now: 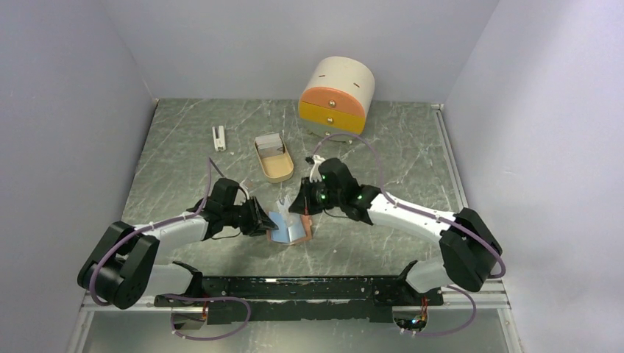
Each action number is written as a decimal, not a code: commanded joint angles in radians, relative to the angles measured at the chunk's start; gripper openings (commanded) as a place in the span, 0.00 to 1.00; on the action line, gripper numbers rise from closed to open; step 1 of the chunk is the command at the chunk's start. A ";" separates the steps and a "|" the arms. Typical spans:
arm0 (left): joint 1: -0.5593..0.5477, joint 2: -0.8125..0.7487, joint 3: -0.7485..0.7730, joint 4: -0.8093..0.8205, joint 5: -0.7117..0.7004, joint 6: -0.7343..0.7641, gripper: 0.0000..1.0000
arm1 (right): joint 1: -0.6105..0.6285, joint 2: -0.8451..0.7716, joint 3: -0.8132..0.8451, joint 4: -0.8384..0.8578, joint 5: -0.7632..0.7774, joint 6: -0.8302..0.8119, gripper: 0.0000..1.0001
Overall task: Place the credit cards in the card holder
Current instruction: Insert the credit card into the card holder.
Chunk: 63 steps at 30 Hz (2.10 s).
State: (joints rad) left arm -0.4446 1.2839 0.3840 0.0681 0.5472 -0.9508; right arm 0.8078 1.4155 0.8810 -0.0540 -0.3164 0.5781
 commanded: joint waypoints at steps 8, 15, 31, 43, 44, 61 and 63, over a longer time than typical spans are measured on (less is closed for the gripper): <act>0.013 0.022 0.026 -0.075 0.038 0.066 0.34 | 0.035 0.067 -0.256 0.288 0.068 0.272 0.00; 0.022 0.035 0.023 -0.126 0.023 0.103 0.35 | 0.032 0.115 -0.301 0.303 0.090 0.299 0.00; 0.099 -0.061 0.003 -0.241 0.009 0.133 0.39 | 0.025 0.171 -0.288 0.280 0.090 0.273 0.00; 0.106 -0.040 -0.015 -0.226 0.015 0.140 0.09 | 0.024 0.134 -0.291 0.299 0.015 0.299 0.00; 0.106 -0.037 -0.011 -0.225 0.016 0.144 0.09 | 0.024 0.125 -0.291 0.309 0.008 0.310 0.00; 0.107 0.056 -0.016 -0.117 0.072 0.115 0.09 | 0.025 0.171 -0.290 0.429 -0.016 0.380 0.00; 0.107 0.063 -0.015 -0.123 0.061 0.123 0.09 | 0.017 0.185 -0.293 0.447 -0.007 0.384 0.00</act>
State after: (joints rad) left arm -0.3473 1.3270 0.3820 -0.0795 0.5987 -0.8310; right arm 0.8349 1.5650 0.5945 0.3279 -0.3256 0.9463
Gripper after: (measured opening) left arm 0.098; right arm 0.014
